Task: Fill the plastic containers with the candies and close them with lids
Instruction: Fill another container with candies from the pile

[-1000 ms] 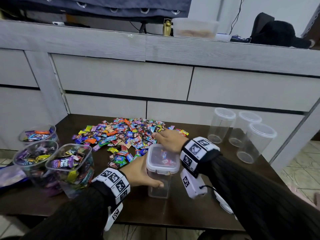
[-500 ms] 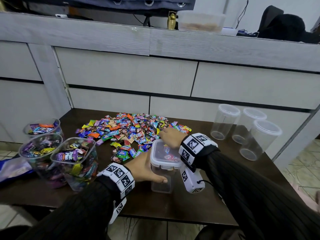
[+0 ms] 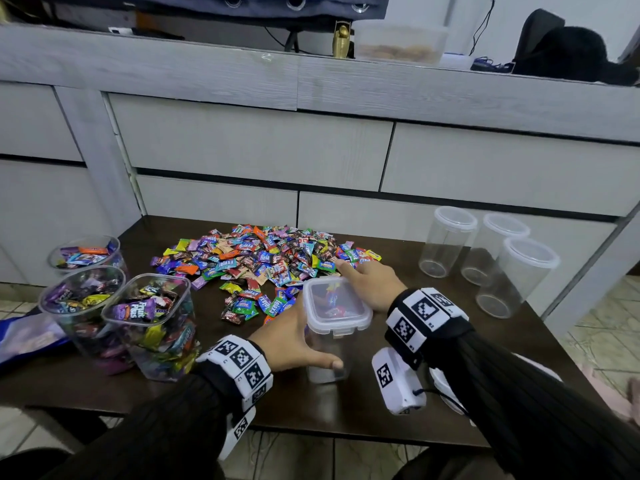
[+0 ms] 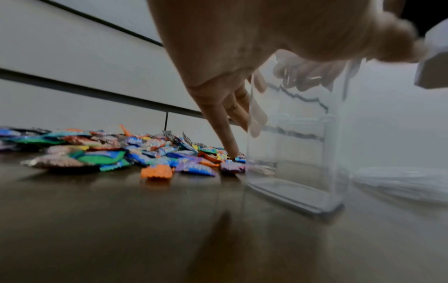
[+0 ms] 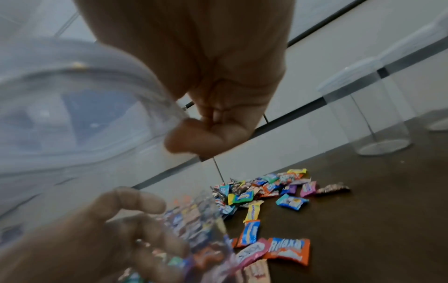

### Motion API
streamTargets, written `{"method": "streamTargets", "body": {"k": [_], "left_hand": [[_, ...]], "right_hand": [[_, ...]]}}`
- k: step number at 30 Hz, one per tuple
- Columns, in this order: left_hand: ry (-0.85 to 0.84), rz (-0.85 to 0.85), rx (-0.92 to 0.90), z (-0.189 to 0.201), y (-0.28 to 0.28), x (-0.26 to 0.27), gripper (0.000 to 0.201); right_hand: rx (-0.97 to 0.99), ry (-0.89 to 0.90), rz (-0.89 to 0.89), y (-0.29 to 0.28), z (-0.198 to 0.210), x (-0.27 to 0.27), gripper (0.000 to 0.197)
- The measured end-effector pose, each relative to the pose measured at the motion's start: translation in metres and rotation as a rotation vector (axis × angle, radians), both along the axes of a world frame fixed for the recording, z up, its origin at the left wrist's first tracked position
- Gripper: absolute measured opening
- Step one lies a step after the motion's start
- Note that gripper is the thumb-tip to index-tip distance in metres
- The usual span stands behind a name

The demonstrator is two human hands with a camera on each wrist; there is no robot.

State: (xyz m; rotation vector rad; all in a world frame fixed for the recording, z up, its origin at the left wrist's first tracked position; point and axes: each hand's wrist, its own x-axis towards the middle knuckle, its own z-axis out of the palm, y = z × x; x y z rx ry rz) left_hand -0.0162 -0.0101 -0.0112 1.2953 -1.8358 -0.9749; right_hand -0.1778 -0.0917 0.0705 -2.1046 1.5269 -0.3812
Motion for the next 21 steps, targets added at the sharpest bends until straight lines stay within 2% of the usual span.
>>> {"method": "streamTargets", "body": {"k": [3, 6, 8, 11, 14, 17, 21], "left_hand": [[-0.102, -0.021, 0.062, 0.013, 0.002, 0.012, 0.105], [-0.22, 0.018, 0.04, 0.023, 0.0, 0.022, 0.092], [-0.204, 0.026, 0.046, 0.029, -0.001, 0.021, 0.089], [-0.11, -0.087, 0.06, 0.031, -0.003, 0.009, 0.096], [-0.039, -0.138, 0.047, 0.025, -0.001, -0.003, 0.077], [0.008, -0.12, 0.049, 0.017, -0.001, -0.007, 0.071], [-0.052, -0.134, 0.038, 0.015, -0.003, -0.008, 0.067]], "right_hand": [[-0.065, -0.012, 0.088, -0.004, 0.007, 0.0, 0.057], [-0.104, -0.012, 0.21, -0.01, 0.01, 0.002, 0.052], [-0.119, -0.015, 0.291, -0.008, 0.01, 0.007, 0.048], [-0.148, 0.028, 0.337, -0.004, 0.009, 0.018, 0.054], [-0.09, 0.131, 0.267, 0.0, 0.01, 0.022, 0.056], [0.066, 0.115, 0.195, 0.003, 0.011, 0.022, 0.041], [-0.076, 0.143, 0.257, 0.002, 0.016, 0.021, 0.043]]}}
